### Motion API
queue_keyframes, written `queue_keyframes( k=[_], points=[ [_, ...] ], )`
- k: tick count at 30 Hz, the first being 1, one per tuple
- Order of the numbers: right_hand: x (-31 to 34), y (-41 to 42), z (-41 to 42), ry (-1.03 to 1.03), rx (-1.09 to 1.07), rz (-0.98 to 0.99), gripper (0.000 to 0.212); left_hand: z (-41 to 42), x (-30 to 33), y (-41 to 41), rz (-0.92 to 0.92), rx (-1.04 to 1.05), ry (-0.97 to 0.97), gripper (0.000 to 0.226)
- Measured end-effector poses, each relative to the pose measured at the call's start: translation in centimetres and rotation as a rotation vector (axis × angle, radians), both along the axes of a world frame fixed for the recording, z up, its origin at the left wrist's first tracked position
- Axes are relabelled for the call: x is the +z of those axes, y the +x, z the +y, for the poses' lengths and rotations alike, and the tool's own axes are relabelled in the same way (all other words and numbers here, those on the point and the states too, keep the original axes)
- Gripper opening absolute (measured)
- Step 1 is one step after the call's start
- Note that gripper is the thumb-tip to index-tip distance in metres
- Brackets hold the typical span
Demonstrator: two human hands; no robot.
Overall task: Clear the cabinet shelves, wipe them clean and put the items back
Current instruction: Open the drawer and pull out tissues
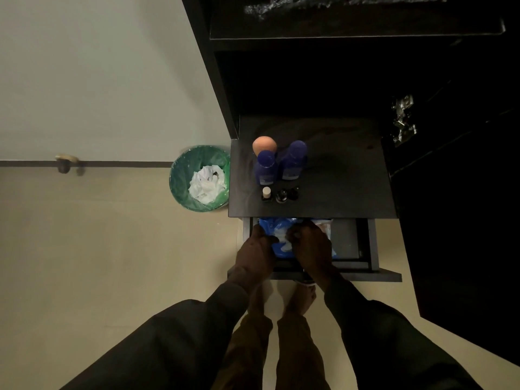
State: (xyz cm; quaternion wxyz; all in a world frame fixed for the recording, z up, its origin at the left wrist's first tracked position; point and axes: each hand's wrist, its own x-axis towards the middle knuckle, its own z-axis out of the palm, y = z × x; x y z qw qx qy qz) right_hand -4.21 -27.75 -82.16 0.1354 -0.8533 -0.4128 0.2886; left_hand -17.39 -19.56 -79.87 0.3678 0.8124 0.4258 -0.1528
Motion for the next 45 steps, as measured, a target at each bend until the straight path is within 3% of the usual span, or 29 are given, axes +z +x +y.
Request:
queue_keyframes(
  k=[8,12,17,25,32,39,45],
  points=[
    [1.3,0.6,-0.5,0.161,-0.176,0.172,0.010,0.2,0.2,0.6,-0.062,0.143,-0.006,0.039],
    [0.9,0.6,-0.6,0.167,-0.272,0.275,0.009,-0.1,0.3,1.4,-0.115,0.183,0.054,0.027],
    [1.0,0.6,-0.7,0.086,-0.236,0.317,0.019,0.0,0.0,2.3,-0.122,0.307,-0.003,0.021],
    [2.1,-0.1,-0.9,0.204,-0.060,0.170,0.014,-0.2,-0.2,2.5,-0.159,0.336,-0.038,0.020],
    [2.2,-0.2,-1.6,0.093,0.063,0.128,0.039,-0.2,0.3,2.3,-0.178,0.289,-0.036,0.022],
    [2.5,0.1,-2.1,0.046,0.163,0.001,0.038,0.2,0.4,2.5,-0.113,0.278,-0.038,0.024],
    [2.3,0.2,-2.3,0.042,0.178,-0.044,0.022,0.5,0.6,2.9,-0.062,0.241,-0.010,0.025]
  ],
)
